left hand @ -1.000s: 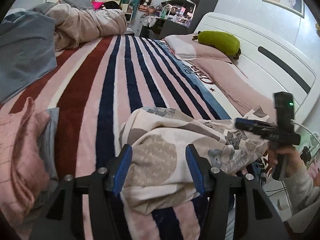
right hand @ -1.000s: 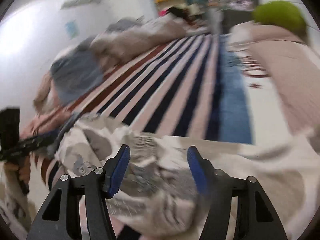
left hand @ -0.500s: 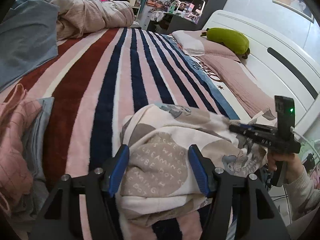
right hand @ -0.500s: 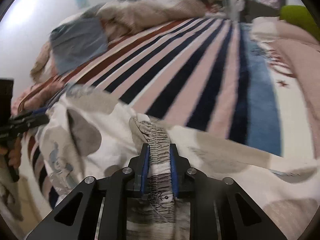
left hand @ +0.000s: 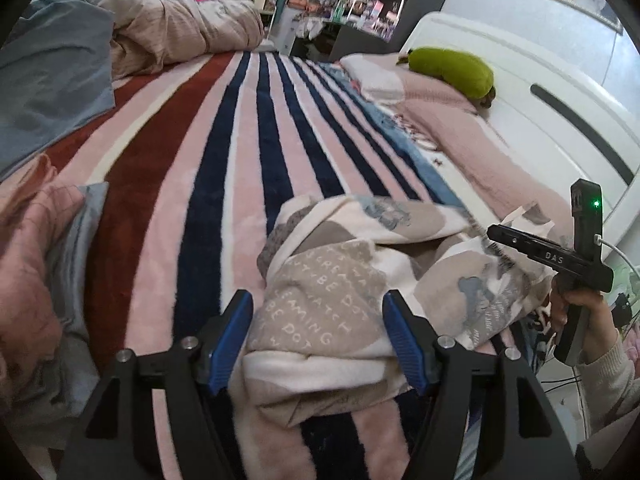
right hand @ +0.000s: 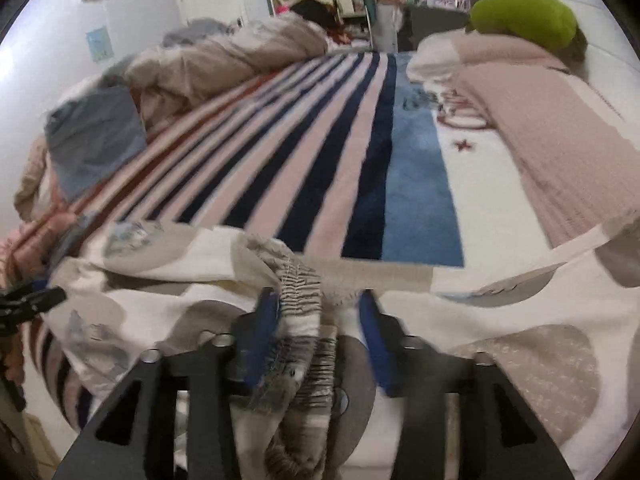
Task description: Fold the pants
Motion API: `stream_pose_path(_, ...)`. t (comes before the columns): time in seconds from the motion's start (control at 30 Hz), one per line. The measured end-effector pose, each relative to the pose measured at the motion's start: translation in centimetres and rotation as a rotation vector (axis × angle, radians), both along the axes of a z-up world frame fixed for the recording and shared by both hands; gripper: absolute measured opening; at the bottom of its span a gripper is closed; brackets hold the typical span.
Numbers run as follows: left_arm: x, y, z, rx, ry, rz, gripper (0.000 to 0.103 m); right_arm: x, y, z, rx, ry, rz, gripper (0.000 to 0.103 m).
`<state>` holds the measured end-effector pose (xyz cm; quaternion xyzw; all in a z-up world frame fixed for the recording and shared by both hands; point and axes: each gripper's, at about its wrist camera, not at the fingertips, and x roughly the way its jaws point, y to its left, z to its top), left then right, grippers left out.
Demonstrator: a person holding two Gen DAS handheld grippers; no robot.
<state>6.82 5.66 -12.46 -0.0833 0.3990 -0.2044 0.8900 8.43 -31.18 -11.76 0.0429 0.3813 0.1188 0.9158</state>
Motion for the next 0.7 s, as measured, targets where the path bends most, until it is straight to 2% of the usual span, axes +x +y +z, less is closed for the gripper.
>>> stream_pose_path(0.07, -0.3, 0.3, -0.2, -0.012, 0.009, 0.001, 0.063, -0.8, -0.4, 0.7, 0.028, -0.010, 0.014, 0.043)
stream_pose_path(0.13, -0.4, 0.4, -0.9, -0.026, 0.034, -0.005, 0.058, -1.2, -0.2, 0.5, 0.043, 0.017, 0.038, 0.046)
stream_pose_path(0.2, -0.6, 0.4, -1.7, -0.029, 0.056, -0.003, 0.052, -1.3, 0.2, -0.4, 0.027, 0.051, 0.055, 0.047)
stream_pose_path(0.3, -1.6, 0.3, -2.1, -0.042, 0.065, -0.003, 0.050, -1.7, 0.8, -1.9, -0.008, 0.092, 0.066, 0.047)
stream_pose_path(0.4, -2.3, 0.4, -2.0, -0.027, 0.058, -0.011, 0.050, -1.5, 1.0, -1.0, -0.014, 0.066, 0.069, 0.047)
stream_pose_path(0.47, -2.0, 1.2, -1.6, -0.054, 0.059, -0.011, 0.052, -0.7, 1.8, 0.7, -0.017, 0.028, 0.100, 0.053)
stream_pose_path(0.57, -1.2, 2.6, -0.9, -0.085, 0.056, 0.015, 0.060, 0.9, 3.8, 2.6, 0.002, 0.002, 0.206, 0.054)
stream_pose_path(0.63, -0.9, 3.1, -0.7, -0.102, 0.058, 0.009, 0.061, 2.3, 6.0, 3.5, 0.012, 0.008, 0.314, 0.055)
stream_pose_path(0.7, -0.7, 3.1, -1.2, -0.123, 0.078, -0.007, 0.061, 3.5, 8.8, 4.1, 0.008, 0.009, 0.447, 0.061)
